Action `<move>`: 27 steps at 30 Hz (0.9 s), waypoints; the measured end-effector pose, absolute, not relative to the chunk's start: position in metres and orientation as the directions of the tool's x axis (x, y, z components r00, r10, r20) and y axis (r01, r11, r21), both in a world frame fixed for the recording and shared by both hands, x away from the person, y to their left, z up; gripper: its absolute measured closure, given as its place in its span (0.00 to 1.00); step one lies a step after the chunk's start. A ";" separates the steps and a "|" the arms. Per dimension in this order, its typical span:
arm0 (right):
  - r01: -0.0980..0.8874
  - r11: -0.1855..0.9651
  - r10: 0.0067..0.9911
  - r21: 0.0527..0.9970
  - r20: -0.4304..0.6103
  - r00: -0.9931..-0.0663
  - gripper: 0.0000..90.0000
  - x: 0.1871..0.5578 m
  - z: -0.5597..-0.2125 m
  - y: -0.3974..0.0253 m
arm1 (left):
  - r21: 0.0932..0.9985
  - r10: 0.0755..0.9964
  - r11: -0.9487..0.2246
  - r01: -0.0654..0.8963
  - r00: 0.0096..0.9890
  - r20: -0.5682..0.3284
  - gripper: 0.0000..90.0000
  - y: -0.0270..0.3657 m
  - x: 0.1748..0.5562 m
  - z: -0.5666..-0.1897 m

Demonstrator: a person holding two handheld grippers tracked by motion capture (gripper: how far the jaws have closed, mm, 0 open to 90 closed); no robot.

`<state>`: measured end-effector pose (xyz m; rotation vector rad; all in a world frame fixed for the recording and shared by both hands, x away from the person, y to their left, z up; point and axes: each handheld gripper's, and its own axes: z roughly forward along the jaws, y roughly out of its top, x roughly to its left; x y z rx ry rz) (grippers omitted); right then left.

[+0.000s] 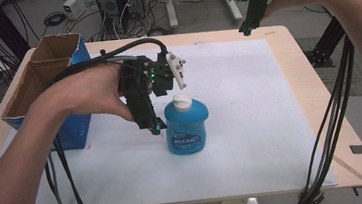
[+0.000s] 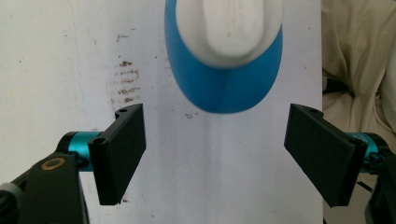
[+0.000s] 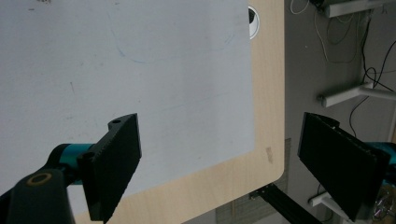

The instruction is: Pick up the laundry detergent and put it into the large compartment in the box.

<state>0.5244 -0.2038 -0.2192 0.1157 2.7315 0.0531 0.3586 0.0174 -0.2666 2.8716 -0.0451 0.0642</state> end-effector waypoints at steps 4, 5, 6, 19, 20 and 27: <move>0.072 0.996 0.087 0.053 -0.394 -0.915 0.14 0.524 -0.220 -0.203 | 0.265 -0.031 -0.963 -0.042 0.998 0.046 0.23 0.010 0.358 -0.267; 0.071 0.996 0.086 0.052 -0.393 -0.916 0.14 0.524 -0.220 -0.202 | 0.270 -0.030 -0.962 -0.041 0.999 0.045 0.23 0.008 0.358 -0.267; 0.074 0.996 0.088 0.051 -0.392 -0.916 0.14 0.524 -0.220 -0.202 | 0.270 -0.032 -0.962 -0.043 0.998 0.045 0.23 0.006 0.358 -0.267; 0.071 0.996 0.087 0.055 -0.390 -0.917 0.14 0.524 -0.223 -0.203 | 0.277 -0.037 -0.960 -0.044 0.999 0.029 0.23 -0.018 0.358 -0.278; 0.072 0.996 0.088 0.056 -0.390 -0.917 0.14 0.524 -0.223 -0.203 | 0.276 -0.037 -0.960 -0.043 0.999 0.030 0.23 -0.019 0.358 -0.279; 0.072 0.996 0.090 0.060 -0.392 -0.916 0.14 0.524 -0.225 -0.204 | 0.279 -0.030 -0.959 -0.037 0.999 0.030 0.23 -0.025 0.359 -0.280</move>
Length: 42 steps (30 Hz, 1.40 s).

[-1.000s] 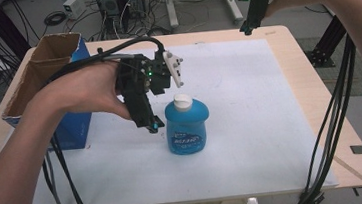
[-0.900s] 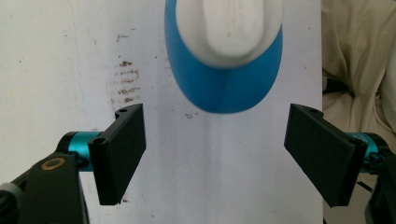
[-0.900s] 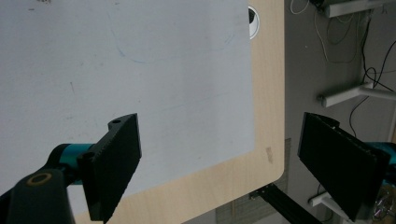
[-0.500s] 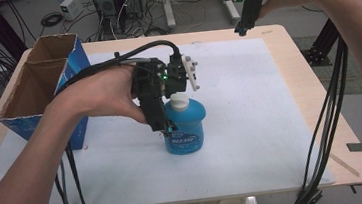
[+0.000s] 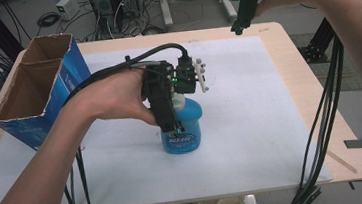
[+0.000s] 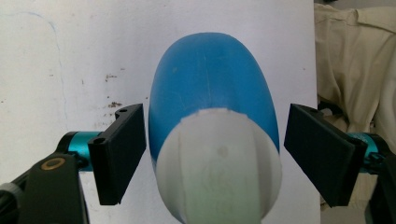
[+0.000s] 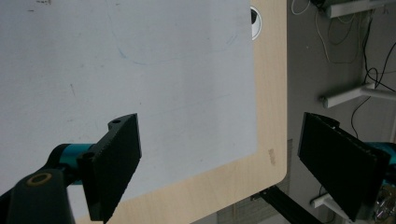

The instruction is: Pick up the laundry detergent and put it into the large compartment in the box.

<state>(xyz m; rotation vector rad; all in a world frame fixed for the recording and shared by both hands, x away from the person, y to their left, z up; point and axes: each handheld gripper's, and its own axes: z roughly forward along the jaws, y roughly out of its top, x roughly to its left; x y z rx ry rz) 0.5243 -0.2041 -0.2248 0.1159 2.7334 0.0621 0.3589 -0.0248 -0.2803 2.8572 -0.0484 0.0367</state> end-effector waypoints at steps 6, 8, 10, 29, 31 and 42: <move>0.071 0.996 0.090 0.061 -0.390 -0.916 0.14 0.524 -0.225 -0.205 | 0.283 -0.032 -0.958 -0.040 0.999 0.031 0.23 -0.026 0.359 -0.278; 0.079 0.995 0.098 0.063 -0.390 -0.916 0.14 0.523 -0.224 -0.204 | 0.281 -0.028 -0.959 -0.035 0.999 0.028 0.23 -0.026 0.359 -0.278; 0.074 0.995 0.092 0.062 -0.389 -0.916 0.14 0.523 -0.224 -0.204 | 0.279 -0.027 -0.960 -0.034 0.999 0.028 0.23 -0.027 0.360 -0.278; 0.082 0.995 0.097 0.056 -0.391 -0.915 0.14 0.522 -0.224 -0.205 | 0.250 -0.029 -0.967 -0.036 0.999 0.032 0.24 -0.030 0.360 -0.284; 0.078 0.995 0.093 0.054 -0.391 -0.916 0.14 0.522 -0.225 -0.205 | 0.251 -0.033 -0.967 -0.038 0.999 0.026 0.26 -0.030 0.360 -0.285; 0.079 0.996 0.093 0.050 -0.390 -0.916 0.14 0.523 -0.226 -0.203 | 0.248 -0.042 -0.968 -0.047 0.999 0.027 0.29 -0.030 0.359 -0.286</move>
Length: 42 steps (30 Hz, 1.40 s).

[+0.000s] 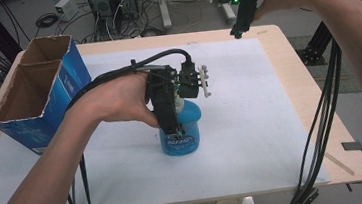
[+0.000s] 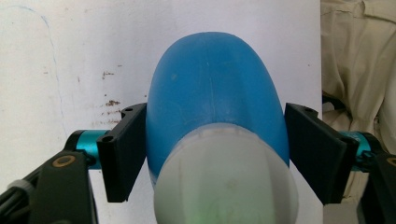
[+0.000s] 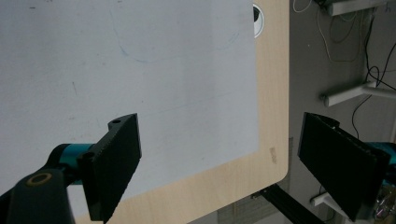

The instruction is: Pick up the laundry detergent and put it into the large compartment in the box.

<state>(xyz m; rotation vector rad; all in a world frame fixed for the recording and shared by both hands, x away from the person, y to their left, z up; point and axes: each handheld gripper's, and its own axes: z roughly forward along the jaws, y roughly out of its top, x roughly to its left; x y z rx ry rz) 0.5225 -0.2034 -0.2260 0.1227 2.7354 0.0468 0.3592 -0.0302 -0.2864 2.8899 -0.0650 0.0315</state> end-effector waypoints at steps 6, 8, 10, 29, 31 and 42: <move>0.075 0.996 0.088 0.049 -0.389 -0.917 0.14 0.522 -0.226 -0.203 | 0.244 -0.046 -0.968 -0.051 0.999 0.028 0.31 -0.031 0.359 -0.287; 0.077 0.996 0.090 0.049 -0.390 -0.916 0.14 0.522 -0.226 -0.202 | 0.245 -0.045 -0.968 -0.050 0.999 0.028 0.32 -0.031 0.359 -0.287; 0.068 0.997 0.081 0.047 -0.391 -0.917 0.14 0.521 -0.226 -0.201 | 0.239 -0.046 -0.970 -0.050 0.999 0.025 0.33 -0.032 0.359 -0.287; 0.077 0.995 0.095 0.063 -0.388 -0.917 0.14 0.521 -0.224 -0.203 | 0.224 -0.043 -0.973 -0.051 0.998 0.041 0.37 -0.033 0.358 -0.288; 0.081 0.995 0.099 0.063 -0.389 -0.916 0.14 0.521 -0.224 -0.204 | 0.225 -0.043 -0.973 -0.051 0.998 0.043 0.37 -0.033 0.358 -0.288; 0.082 0.995 0.099 0.059 -0.386 -0.917 0.14 0.521 -0.226 -0.205 | 0.214 -0.048 -0.975 -0.059 0.997 0.055 0.40 -0.034 0.359 -0.287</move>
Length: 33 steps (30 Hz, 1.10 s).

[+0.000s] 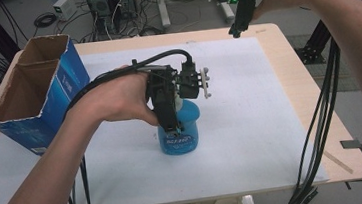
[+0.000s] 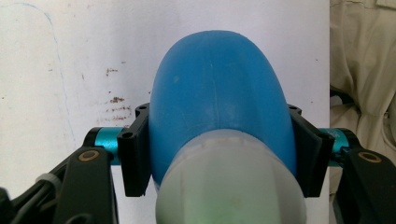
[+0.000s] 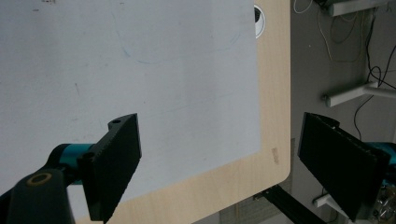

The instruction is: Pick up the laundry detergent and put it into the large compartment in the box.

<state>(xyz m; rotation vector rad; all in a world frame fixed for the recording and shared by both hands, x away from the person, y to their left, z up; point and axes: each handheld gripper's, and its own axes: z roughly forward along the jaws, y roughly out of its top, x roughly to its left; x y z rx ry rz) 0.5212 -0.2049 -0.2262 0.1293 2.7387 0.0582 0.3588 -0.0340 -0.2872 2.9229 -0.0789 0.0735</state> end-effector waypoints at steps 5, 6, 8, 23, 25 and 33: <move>0.085 0.995 0.100 0.056 -0.383 -0.918 0.14 0.521 -0.228 -0.205 | 0.212 -0.043 -0.976 -0.055 0.997 0.059 0.41 -0.034 0.358 -0.287; 0.085 0.995 0.100 0.055 -0.384 -0.918 0.14 0.521 -0.228 -0.205 | 0.212 -0.044 -0.976 -0.056 0.997 0.060 0.41 -0.035 0.358 -0.287; 0.085 0.995 0.101 0.056 -0.383 -0.918 0.14 0.521 -0.228 -0.205 | 0.213 -0.045 -0.975 -0.058 0.997 0.065 0.41 -0.034 0.358 -0.287; 0.089 0.994 0.105 0.061 -0.380 -0.919 0.14 0.521 -0.228 -0.207 | 0.202 -0.048 -0.977 -0.061 0.997 0.068 0.42 -0.036 0.357 -0.286; 0.090 0.994 0.107 0.062 -0.381 -0.918 0.14 0.520 -0.228 -0.208 | 0.204 -0.056 -0.977 -0.068 0.996 0.065 0.42 -0.037 0.357 -0.286; 0.092 0.993 0.111 0.068 -0.379 -0.919 0.14 0.520 -0.229 -0.211 | 0.213 -0.066 -0.974 -0.076 0.996 0.053 0.42 -0.038 0.356 -0.278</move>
